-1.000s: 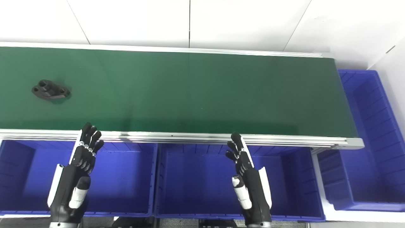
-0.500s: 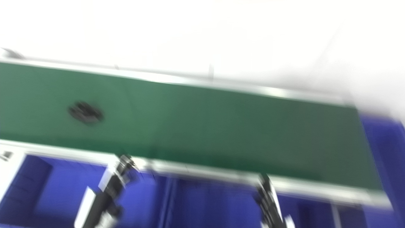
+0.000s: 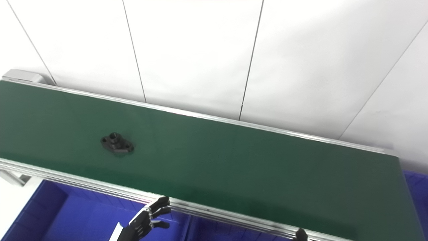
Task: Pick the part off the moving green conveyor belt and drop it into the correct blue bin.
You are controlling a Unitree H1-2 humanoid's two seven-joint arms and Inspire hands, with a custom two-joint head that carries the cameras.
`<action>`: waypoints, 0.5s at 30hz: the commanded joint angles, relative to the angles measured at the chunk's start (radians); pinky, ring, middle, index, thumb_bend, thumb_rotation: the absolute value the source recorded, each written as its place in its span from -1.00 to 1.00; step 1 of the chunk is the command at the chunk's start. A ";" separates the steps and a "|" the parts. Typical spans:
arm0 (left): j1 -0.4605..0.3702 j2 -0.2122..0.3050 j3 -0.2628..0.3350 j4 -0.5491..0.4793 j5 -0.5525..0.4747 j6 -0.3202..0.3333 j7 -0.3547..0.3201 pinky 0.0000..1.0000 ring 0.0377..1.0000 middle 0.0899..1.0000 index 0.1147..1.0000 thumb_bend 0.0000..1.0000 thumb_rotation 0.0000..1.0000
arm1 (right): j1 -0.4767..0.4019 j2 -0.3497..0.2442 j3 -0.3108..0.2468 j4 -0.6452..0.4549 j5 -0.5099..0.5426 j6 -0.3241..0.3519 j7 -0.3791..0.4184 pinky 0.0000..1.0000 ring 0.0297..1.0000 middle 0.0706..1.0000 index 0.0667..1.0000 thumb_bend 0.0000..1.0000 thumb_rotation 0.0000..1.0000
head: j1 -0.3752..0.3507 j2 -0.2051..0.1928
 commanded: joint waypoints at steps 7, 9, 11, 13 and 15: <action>0.010 0.015 -0.007 -0.050 -0.023 -0.038 0.017 0.27 0.61 0.69 0.67 0.76 0.78 | 0.010 0.006 -0.003 -0.048 0.014 -0.026 0.019 1.00 1.00 1.00 1.00 0.74 0.84 | -0.020 0.058; 0.018 0.019 -0.004 -0.068 -0.031 -0.030 0.012 0.28 0.62 0.69 0.67 0.77 0.78 | 0.013 0.008 -0.001 -0.061 0.012 -0.021 0.020 1.00 1.00 1.00 1.00 0.73 0.84 | -0.028 0.077; 0.027 0.024 -0.002 -0.090 -0.038 -0.018 0.007 0.29 0.64 0.70 0.69 0.84 0.77 | 0.018 0.011 0.000 -0.078 0.008 -0.013 0.018 1.00 1.00 1.00 1.00 0.73 0.83 | -0.030 0.098; 0.038 0.030 0.002 -0.109 -0.037 -0.013 0.008 0.31 0.65 0.71 0.71 0.87 0.76 | 0.023 0.011 0.001 -0.100 -0.002 -0.013 0.018 1.00 1.00 1.00 1.00 0.72 0.83 | -0.031 0.115; 0.046 0.032 0.007 -0.124 -0.038 -0.006 0.008 0.36 0.68 0.73 0.75 0.86 0.72 | 0.026 0.012 0.003 -0.119 -0.008 -0.014 0.018 1.00 1.00 1.00 1.00 0.71 0.81 | -0.035 0.130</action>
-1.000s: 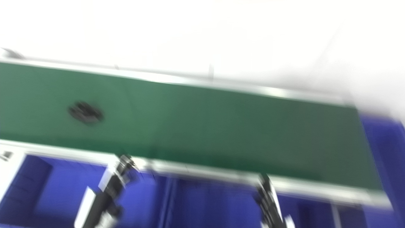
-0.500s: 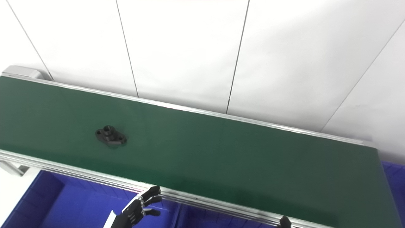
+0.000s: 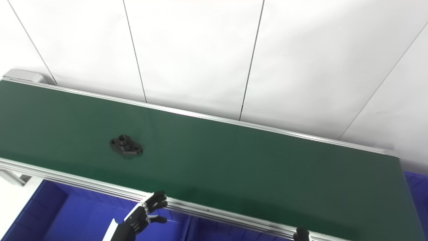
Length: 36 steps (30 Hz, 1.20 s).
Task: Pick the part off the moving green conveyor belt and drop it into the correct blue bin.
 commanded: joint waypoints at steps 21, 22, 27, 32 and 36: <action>0.037 -0.003 0.021 -0.075 -0.039 0.029 -0.004 0.46 0.70 0.74 0.82 0.81 0.52 | -0.285 0.105 0.064 -0.270 -0.494 0.282 0.042 0.85 0.93 0.96 0.98 0.49 0.09 | -0.038 0.035; 0.035 -0.003 0.022 -0.073 -0.038 0.026 -0.003 0.46 0.71 0.74 0.82 0.81 0.51 | -0.318 0.108 0.072 -0.266 -0.525 0.301 0.048 0.79 0.90 0.94 0.97 0.50 0.08 | -0.039 0.035; 0.029 -0.006 0.018 -0.071 -0.047 0.026 -0.005 0.47 0.71 0.74 0.82 0.81 0.51 | -0.446 0.122 0.108 -0.239 -0.645 0.388 0.077 0.60 0.79 0.86 0.90 0.62 0.00 | -0.046 0.037; 0.024 -0.010 0.010 -0.068 -0.056 0.021 -0.008 0.51 0.74 0.75 0.84 0.77 0.51 | -0.560 0.139 0.162 -0.198 -0.796 0.488 0.116 0.36 0.61 0.73 0.82 0.76 0.05 | -0.056 0.039; 0.023 -0.018 0.007 -0.063 -0.044 0.015 -0.003 0.48 0.72 0.74 0.84 0.78 0.53 | -0.622 0.142 0.197 -0.132 -0.880 0.497 0.101 0.30 0.57 0.67 0.75 0.79 0.07 | -0.058 0.039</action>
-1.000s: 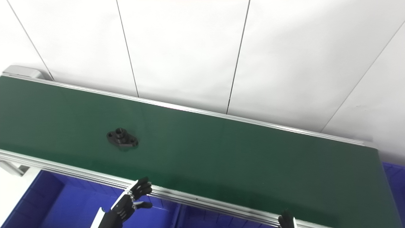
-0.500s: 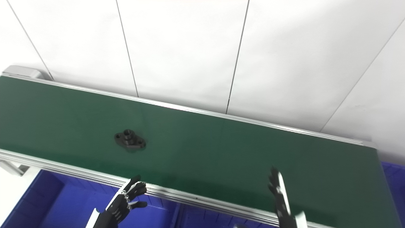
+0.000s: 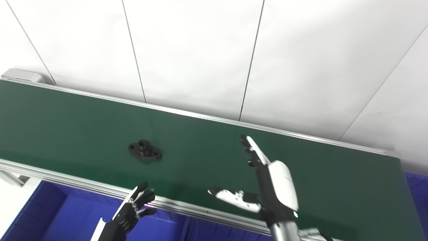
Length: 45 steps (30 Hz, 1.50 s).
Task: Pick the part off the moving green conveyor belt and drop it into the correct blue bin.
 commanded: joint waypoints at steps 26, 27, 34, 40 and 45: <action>0.022 -0.061 -0.067 -0.010 0.055 -0.053 0.017 0.40 0.64 0.64 0.78 0.84 0.54 | -0.383 0.108 0.194 0.542 -0.188 0.000 -0.233 0.28 0.45 0.54 0.66 0.84 0.00 | 0.050 0.001; 0.022 -0.064 -0.069 -0.010 0.059 -0.053 0.017 0.40 0.64 0.64 0.78 0.84 0.54 | -0.392 0.111 0.200 0.556 -0.188 0.001 -0.235 0.27 0.45 0.54 0.67 0.84 0.01 | 0.051 0.001; 0.029 -0.080 -0.088 -0.014 0.072 -0.054 0.025 0.39 0.64 0.65 0.78 0.82 0.52 | -0.437 0.135 0.235 0.626 -0.190 0.015 -0.243 0.18 0.43 0.54 0.67 0.85 0.02 | 0.069 0.002; 0.038 -0.089 -0.103 -0.017 0.085 -0.056 0.036 0.39 0.64 0.64 0.76 0.81 0.51 | -0.454 0.144 0.256 0.678 -0.178 0.001 -0.259 0.13 0.38 0.48 0.63 0.84 0.02 | 0.083 0.005; 0.050 -0.096 -0.118 -0.025 0.099 -0.060 0.046 0.40 0.64 0.64 0.76 0.82 0.52 | -0.464 0.142 0.283 0.737 -0.180 0.001 -0.267 0.13 0.35 0.45 0.63 0.81 0.00 | 0.102 0.015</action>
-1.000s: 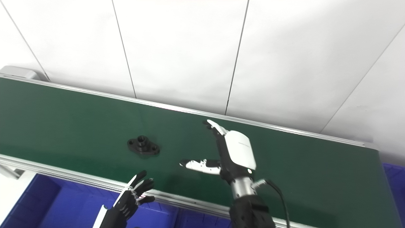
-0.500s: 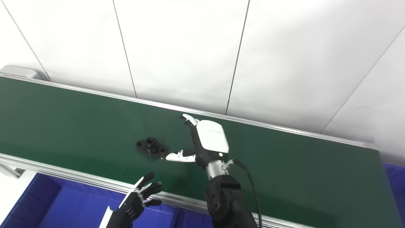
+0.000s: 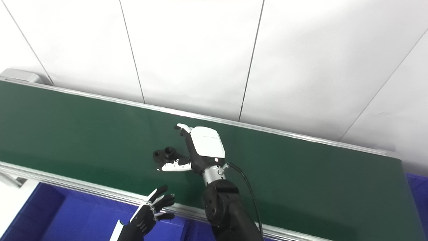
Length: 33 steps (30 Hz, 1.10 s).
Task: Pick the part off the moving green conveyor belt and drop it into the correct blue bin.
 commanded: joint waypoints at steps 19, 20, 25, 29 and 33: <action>0.075 -0.046 -0.063 -0.075 0.046 -0.028 0.038 0.34 0.60 0.63 0.74 0.86 0.56 | -0.089 -0.113 0.217 0.242 -0.167 0.019 -0.103 -0.83 -0.78 -0.67 -0.09 0.05 -0.74 | 0.020 0.036; 0.076 -0.045 -0.064 -0.076 0.045 -0.029 0.038 0.33 0.59 0.62 0.73 0.85 0.57 | -0.093 -0.118 0.225 0.256 -0.173 0.028 -0.095 -0.87 -0.81 -0.71 -0.09 0.04 -0.76 | 0.019 0.037; 0.078 -0.041 -0.060 -0.081 0.041 -0.027 0.038 0.34 0.58 0.61 0.74 0.84 0.57 | -0.102 -0.131 0.241 0.262 -0.180 0.067 -0.044 -0.90 -0.84 -0.74 -0.11 0.04 -0.76 | 0.014 0.040; 0.077 -0.041 -0.055 -0.081 0.042 -0.026 0.040 0.33 0.57 0.60 0.74 0.83 0.59 | -0.093 -0.136 0.236 0.246 -0.173 0.077 -0.025 -0.91 -0.84 -0.74 -0.12 0.04 -0.76 | 0.009 0.043; 0.076 -0.040 -0.053 -0.084 0.044 -0.021 0.039 0.32 0.57 0.59 0.75 0.84 0.60 | -0.071 -0.137 0.219 0.227 -0.154 0.074 -0.043 -0.91 -0.83 -0.74 -0.11 0.03 -0.77 | 0.003 0.044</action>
